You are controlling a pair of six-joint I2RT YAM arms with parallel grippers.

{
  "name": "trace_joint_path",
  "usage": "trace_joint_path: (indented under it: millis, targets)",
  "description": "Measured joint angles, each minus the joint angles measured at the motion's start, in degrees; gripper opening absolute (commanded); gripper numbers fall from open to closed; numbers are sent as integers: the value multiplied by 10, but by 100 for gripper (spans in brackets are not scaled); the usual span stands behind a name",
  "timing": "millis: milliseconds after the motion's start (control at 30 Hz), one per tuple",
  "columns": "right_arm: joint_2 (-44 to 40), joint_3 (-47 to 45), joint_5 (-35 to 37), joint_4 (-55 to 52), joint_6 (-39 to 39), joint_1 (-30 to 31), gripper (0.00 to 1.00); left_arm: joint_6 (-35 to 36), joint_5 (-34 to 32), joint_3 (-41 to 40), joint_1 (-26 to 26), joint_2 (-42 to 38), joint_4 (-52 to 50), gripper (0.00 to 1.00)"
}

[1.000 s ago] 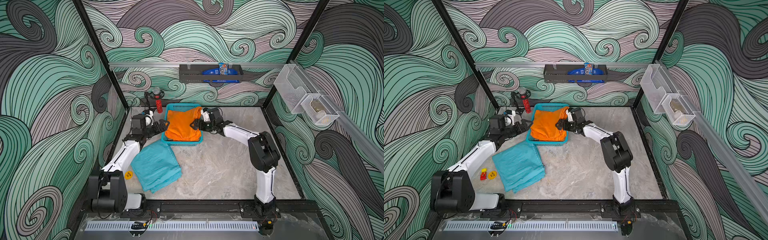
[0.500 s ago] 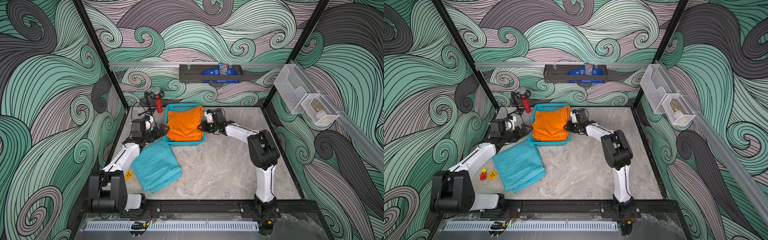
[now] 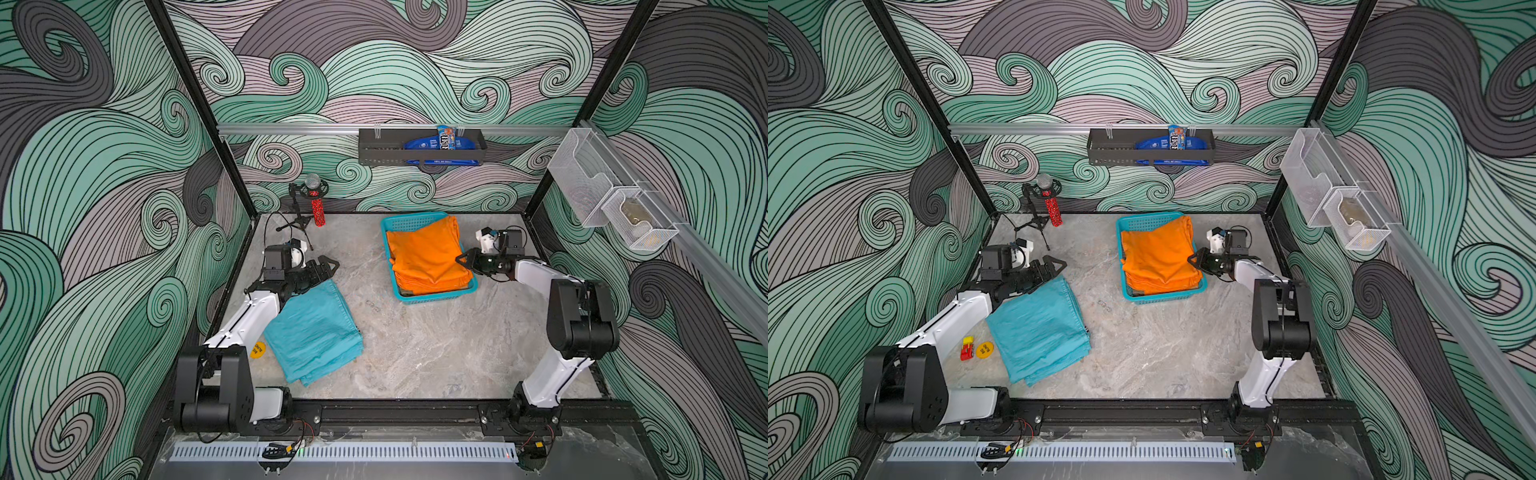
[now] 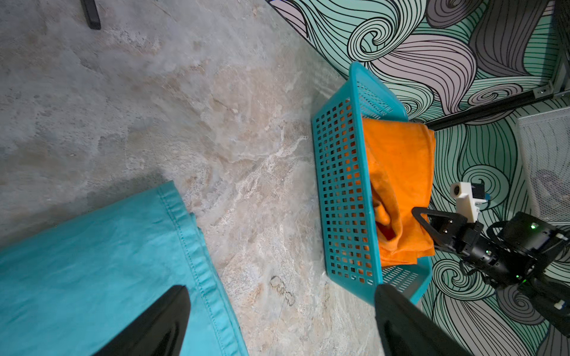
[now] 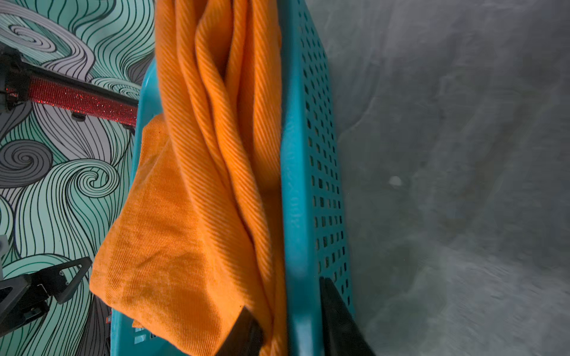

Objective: Put the folded long pants in the basket
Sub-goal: Move the basket to the center of the board, then move the long pant to the center of the board.

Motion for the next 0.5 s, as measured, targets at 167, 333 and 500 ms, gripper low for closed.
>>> trace_joint_path:
  millis: [167,333,500]
  targets:
    - [-19,-21,16,5,-6,-28,30,0,0,-2,0,0,0,95]
    - [-36,-29,60,-6,-7,-30,100,0,-13,-18,0,-13,-13,93]
    - [-96,-24,154,-30,-6,-31,100,1,-61,-42,-1,-52,-52,90]
